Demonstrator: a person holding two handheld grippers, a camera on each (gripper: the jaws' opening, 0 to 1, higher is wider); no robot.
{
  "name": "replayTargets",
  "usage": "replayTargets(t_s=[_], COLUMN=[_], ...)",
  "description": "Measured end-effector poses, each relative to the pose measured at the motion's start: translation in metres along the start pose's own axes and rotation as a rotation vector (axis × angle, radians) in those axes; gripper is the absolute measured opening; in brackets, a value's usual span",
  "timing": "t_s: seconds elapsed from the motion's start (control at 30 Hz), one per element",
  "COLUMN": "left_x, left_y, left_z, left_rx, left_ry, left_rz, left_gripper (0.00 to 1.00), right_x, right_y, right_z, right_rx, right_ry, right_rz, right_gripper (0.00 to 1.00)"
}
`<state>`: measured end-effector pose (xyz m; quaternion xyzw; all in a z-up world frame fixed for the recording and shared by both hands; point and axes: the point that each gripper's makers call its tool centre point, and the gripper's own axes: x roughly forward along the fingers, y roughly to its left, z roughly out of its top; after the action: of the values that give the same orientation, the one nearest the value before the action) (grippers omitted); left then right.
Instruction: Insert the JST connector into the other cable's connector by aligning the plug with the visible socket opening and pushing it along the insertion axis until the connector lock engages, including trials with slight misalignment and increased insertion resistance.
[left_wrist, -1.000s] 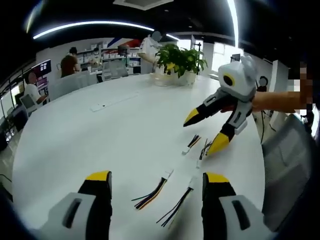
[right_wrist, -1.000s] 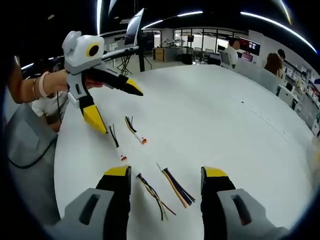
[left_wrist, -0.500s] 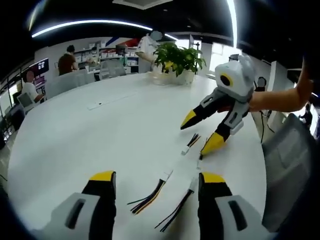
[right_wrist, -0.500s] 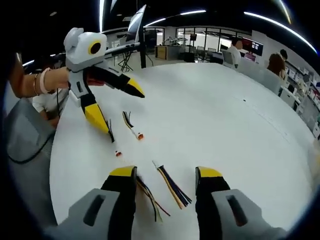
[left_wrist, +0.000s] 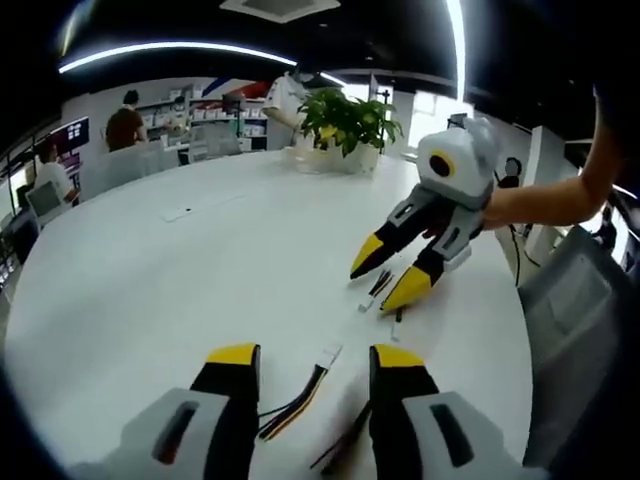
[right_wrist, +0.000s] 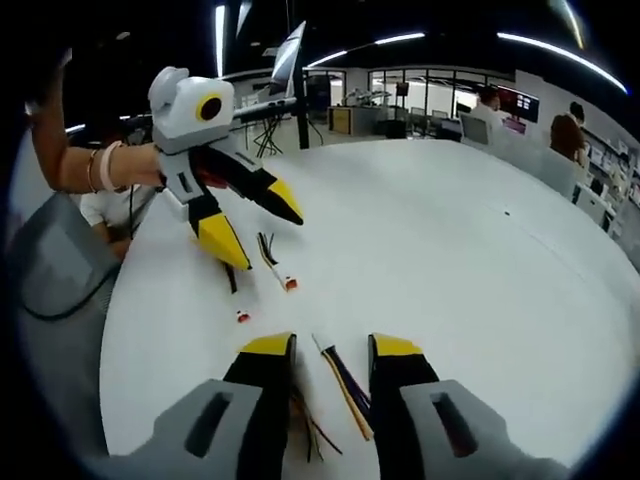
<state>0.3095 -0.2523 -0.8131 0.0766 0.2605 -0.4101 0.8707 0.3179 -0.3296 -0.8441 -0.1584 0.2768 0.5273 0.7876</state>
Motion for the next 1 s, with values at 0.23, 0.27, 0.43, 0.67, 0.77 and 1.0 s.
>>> replayTargets(t_s=[0.23,0.27,0.43,0.67,0.77,1.0], left_x=[0.011,0.012,0.015,0.020,0.022,0.024], left_y=[0.003,0.001,-0.003,-0.003,-0.003,-0.003], left_z=[-0.005,-0.004,-0.005,-0.008,-0.012,-0.015], left_rx=[0.043,0.041,0.056,0.105,0.114,0.120], left_ry=[-0.013,-0.020,-0.031,-0.031,-0.020,-0.021], left_rz=[-0.035,-0.044,-0.079,-0.102,-0.113,-0.131], left_gripper=[0.33,0.30,0.21,0.14,0.13,0.07], right_x=[-0.002,-0.001,-0.001,0.000,0.001,0.002], right_y=[-0.003,-0.002,0.004,0.003,0.002,0.001], right_z=[-0.001,-0.001,-0.002,-0.004,-0.003,-0.002], right_rx=[-0.003,0.003,-0.015,-0.071,-0.061,-0.052], right_ry=[-0.047,-0.050,-0.064,-0.059,-0.066,-0.071], right_rz=[0.028,0.046,0.093,0.088,0.093,0.099], right_gripper=[0.15,0.15,0.09,0.04,0.04,0.04])
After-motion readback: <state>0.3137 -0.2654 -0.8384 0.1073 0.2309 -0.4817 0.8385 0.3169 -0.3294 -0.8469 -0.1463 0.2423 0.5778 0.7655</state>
